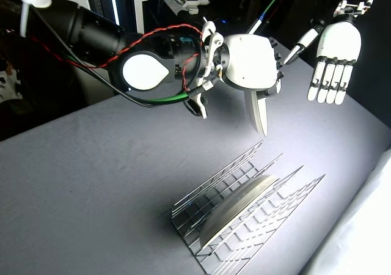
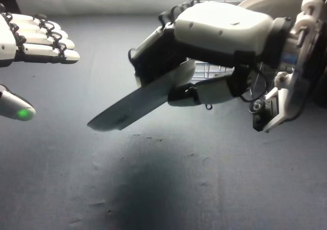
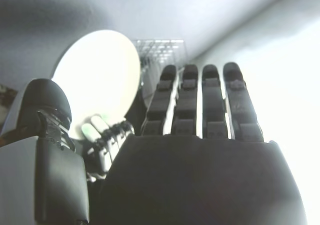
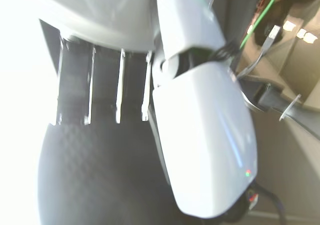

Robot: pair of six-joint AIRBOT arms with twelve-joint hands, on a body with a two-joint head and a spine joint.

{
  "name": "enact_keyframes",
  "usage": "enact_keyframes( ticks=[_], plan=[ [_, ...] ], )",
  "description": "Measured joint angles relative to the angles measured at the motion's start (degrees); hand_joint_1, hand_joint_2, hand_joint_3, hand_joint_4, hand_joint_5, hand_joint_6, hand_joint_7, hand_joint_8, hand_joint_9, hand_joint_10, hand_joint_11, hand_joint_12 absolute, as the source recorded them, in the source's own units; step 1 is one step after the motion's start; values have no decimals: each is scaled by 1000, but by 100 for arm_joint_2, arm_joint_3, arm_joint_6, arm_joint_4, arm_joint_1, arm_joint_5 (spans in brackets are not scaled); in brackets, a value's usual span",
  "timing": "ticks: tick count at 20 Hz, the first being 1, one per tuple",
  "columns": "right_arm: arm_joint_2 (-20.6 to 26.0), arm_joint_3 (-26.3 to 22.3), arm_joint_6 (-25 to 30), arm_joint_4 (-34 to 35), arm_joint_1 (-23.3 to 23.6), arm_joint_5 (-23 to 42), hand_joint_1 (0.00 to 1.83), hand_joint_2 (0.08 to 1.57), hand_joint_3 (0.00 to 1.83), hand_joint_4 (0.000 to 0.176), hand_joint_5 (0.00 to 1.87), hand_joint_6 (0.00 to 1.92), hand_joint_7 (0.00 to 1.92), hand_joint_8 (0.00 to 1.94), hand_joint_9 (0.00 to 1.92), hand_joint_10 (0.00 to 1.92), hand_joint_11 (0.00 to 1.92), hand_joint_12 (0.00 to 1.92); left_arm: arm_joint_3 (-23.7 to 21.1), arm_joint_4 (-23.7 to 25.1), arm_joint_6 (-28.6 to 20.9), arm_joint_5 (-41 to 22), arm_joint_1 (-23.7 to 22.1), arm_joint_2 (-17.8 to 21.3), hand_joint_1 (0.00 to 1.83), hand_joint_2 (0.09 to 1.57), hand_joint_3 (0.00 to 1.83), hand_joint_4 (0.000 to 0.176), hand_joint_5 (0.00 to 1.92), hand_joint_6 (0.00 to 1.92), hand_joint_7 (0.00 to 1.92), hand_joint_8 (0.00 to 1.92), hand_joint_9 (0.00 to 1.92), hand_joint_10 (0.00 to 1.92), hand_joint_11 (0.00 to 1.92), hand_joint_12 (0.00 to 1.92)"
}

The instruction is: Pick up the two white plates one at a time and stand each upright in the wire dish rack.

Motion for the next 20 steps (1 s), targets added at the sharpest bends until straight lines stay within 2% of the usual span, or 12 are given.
enact_keyframes(
  ticks=[1, 3, 4, 5, 9, 14, 15, 20],
  plan=[
    [50, -39, -4, 164, 2, 13, 1386, 1103, 0, 0, 895, 1033, 1008, 903, 983, 1117, 888, 1233, 0, 0, 7, -2, 0, 0, 0, 1121, 3, 0, 0, 0, 0, 0, 0, 0, 0, 0],
    [162, -136, -13, 706, 39, 4, 1381, 1106, 1, 0, 883, 1050, 1001, 920, 982, 1124, 894, 1207, 0, 0, 35, -4, 0, 0, 0, 1137, 9, 0, 0, 0, 0, 0, 0, 0, 0, 0],
    [223, -201, -20, 1093, 85, -22, 1469, 1099, 5, 0, 873, 1020, 985, 892, 963, 1047, 880, 1449, 0, -2, 35, 0, 0, 0, 0, 1125, 3, 0, 0, 0, 0, 0, 0, 0, 0, 0],
    [258, -249, -20, 1357, 122, -31, 1486, 1099, 5, 0, 876, 1024, 978, 877, 958, 1029, 879, 1498, 0, -4, 35, 2, 0, 0, 0, 1119, 0, 0, 0, 0, 0, 0, 0, 0, 0, 0],
    [308, -293, -28, 2181, 293, 24, 1491, 1097, 0, 0, 886, 980, 984, 877, 973, 1010, 880, 1514, -11, 2, 39, 2, 9, 0, 0, 1112, 0, 0, 0, 0, 0, 0, 0, 0, 0, 0],
    [448, -286, -33, 3237, 560, -59, 1491, 1097, 0, 0, 865, 1025, 993, 859, 967, 1007, 893, 1493, -11, -4, 44, 11, 9, 0, 0, 1113, 0, 0, 0, 0, 0, 0, 0, 0, 0, 0],
    [468, -286, -39, 3340, 586, -63, 1490, 1105, 2, 0, 850, 1056, 969, 891, 950, 1030, 880, 1508, -11, -2, 46, 13, 9, 0, 0, 1108, 0, 0, 0, 0, 0, 0, 0, 0, 0, 0],
    [671, -269, -39, 3703, 667, -144, 1494, 1082, 0, 0, 907, 935, 1022, 809, 1013, 955, 915, 1471, -11, -2, 57, 13, 13, 0, 0, 1116, 1, 0, 0, 0, 0, 0, 0, 0, 0, 0]
  ],
)
